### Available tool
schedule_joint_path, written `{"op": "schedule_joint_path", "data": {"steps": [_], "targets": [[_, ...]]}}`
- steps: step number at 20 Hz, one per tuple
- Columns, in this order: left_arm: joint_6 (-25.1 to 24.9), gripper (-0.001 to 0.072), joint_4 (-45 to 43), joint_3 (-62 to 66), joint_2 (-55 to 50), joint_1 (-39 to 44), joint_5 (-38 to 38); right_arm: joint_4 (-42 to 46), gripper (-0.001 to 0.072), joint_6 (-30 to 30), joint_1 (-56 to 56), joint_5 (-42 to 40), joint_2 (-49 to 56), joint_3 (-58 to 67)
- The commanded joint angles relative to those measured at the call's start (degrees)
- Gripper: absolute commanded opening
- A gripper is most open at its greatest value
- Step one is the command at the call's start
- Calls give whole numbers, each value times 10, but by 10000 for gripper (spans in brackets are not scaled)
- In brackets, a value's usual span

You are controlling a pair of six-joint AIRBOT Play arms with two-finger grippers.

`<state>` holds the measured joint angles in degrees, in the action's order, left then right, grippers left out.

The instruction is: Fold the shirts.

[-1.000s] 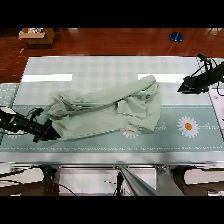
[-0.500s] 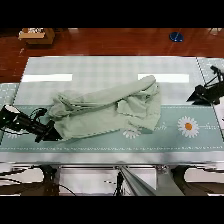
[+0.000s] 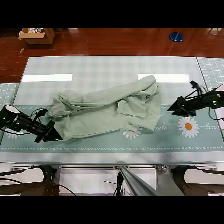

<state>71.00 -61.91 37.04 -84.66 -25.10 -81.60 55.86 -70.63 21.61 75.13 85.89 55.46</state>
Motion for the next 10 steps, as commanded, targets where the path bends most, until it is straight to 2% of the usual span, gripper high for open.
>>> {"op": "schedule_joint_path", "data": {"steps": [1,4,8,9,10], "targets": [[0,34,5,1,0,0,67,-15,429,4,-43,-46,0,-32],[0,34,5,1,0,0,72,-29,429,-9,-89,-91,0,-32],[-1,35,4,1,0,0,75,-23,413,-62,-165,-151,0,-32],[-2,34,4,1,0,0,75,-19,330,-68,-179,-160,0,-32],[-8,35,5,1,0,0,75,-17,145,-67,-189,-163,0,-32]]}}
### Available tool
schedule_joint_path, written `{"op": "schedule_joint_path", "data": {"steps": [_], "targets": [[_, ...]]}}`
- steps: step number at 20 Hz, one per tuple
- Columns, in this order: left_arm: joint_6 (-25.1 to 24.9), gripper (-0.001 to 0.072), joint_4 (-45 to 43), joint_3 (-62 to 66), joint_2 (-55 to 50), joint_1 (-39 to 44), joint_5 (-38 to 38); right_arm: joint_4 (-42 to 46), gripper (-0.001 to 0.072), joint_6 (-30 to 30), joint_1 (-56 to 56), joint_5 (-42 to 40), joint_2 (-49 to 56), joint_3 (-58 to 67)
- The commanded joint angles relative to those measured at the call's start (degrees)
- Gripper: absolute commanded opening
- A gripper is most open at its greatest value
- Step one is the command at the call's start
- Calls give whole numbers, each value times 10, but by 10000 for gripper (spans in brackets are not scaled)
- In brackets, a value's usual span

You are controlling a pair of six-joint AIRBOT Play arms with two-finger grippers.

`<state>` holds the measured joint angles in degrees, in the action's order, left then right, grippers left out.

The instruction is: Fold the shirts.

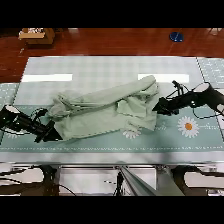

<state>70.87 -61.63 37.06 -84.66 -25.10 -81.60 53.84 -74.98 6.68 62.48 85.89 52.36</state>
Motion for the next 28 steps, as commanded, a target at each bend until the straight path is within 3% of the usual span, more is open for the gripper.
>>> {"op": "schedule_joint_path", "data": {"steps": [1,6,11,13,15,20,21,24,28], "targets": [[-9,34,2,1,0,0,75,2,27,-24,-42,-32,-2,0],[-37,34,35,49,65,0,53,12,25,7,-1,2,-98,52],[-75,33,285,231,234,0,17,12,25,7,47,1,-266,177],[-75,34,369,324,294,0,40,12,25,7,46,-3,-319,241],[-74,34,398,433,349,0,95,12,25,4,46,-19,-363,317],[-73,33,350,646,436,-1,247,23,25,-46,46,-57,-415,477],[-68,33,332,672,447,-1,248,23,25,-52,46,-54,-421,504],[26,34,245,712,496,-1,222,98,25,-59,46,-27,-438,578],[111,33,112,717,573,-1,167,205,25,-105,46,87,-461,667]]}}
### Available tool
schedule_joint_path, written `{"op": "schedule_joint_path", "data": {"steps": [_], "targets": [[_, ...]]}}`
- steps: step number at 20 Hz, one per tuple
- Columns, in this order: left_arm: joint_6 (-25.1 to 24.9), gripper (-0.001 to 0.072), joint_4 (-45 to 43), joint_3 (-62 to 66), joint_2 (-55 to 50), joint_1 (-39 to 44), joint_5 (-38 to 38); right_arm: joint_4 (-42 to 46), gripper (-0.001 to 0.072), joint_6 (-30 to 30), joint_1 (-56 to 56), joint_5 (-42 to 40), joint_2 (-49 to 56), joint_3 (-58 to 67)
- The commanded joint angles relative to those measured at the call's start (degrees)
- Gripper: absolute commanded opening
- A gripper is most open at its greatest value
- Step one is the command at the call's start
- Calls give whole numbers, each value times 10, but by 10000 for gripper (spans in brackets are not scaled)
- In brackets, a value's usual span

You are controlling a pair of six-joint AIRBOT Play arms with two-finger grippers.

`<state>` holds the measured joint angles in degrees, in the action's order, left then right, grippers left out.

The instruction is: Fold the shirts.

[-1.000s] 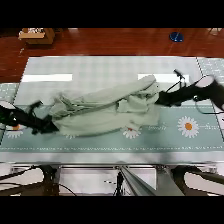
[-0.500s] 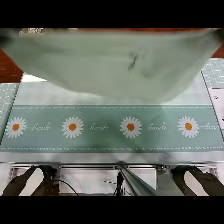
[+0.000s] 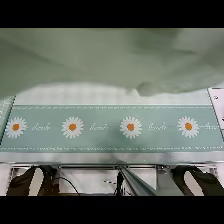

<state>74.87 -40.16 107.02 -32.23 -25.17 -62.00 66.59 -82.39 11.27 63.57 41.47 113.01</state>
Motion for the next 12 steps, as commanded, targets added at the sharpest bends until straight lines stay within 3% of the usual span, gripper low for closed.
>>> {"op": "schedule_joint_path", "data": {"steps": [1,4,8,12], "targets": [[93,33,-129,17,63,0,-54,90,25,-41,0,106,-27,66],[134,33,-169,17,82,0,-165,118,25,-51,0,187,-49,66],[134,33,-168,17,62,0,-323,182,25,-23,0,316,-38,65],[104,33,-151,-22,13,0,-434,152,24,-25,-18,404,36,52]]}}
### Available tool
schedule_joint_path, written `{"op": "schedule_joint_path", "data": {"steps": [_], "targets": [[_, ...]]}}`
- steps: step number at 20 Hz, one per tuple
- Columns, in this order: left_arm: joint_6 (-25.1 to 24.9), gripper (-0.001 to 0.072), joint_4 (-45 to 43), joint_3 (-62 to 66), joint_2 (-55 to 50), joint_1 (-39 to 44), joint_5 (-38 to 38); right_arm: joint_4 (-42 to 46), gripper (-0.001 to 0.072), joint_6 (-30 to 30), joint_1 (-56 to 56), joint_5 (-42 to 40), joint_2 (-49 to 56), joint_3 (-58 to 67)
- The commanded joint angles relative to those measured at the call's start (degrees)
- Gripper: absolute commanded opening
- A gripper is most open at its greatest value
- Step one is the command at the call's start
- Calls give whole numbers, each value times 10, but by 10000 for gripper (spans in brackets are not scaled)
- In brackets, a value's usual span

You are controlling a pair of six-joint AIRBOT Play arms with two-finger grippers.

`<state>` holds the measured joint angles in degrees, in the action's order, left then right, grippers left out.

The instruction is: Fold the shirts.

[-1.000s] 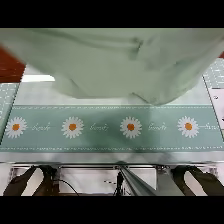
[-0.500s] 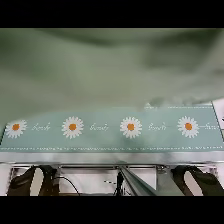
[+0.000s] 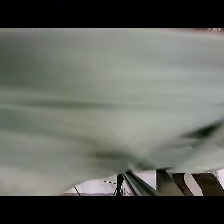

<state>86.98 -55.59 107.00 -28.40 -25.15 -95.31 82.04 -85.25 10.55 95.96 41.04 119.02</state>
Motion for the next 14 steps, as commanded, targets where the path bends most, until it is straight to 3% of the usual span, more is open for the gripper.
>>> {"op": "schedule_joint_path", "data": {"steps": [1,5,9,14], "targets": [[-24,33,3,-49,-33,-1,-101,-13,24,5,-16,84,63,-24],[-49,33,6,-205,-74,-1,-87,-25,25,23,-22,76,187,-100],[-60,33,78,-338,-156,0,37,-87,25,24,-22,32,335,-104],[-108,34,174,-356,-338,21,144,-135,25,23,-22,-83,445,-104]]}}
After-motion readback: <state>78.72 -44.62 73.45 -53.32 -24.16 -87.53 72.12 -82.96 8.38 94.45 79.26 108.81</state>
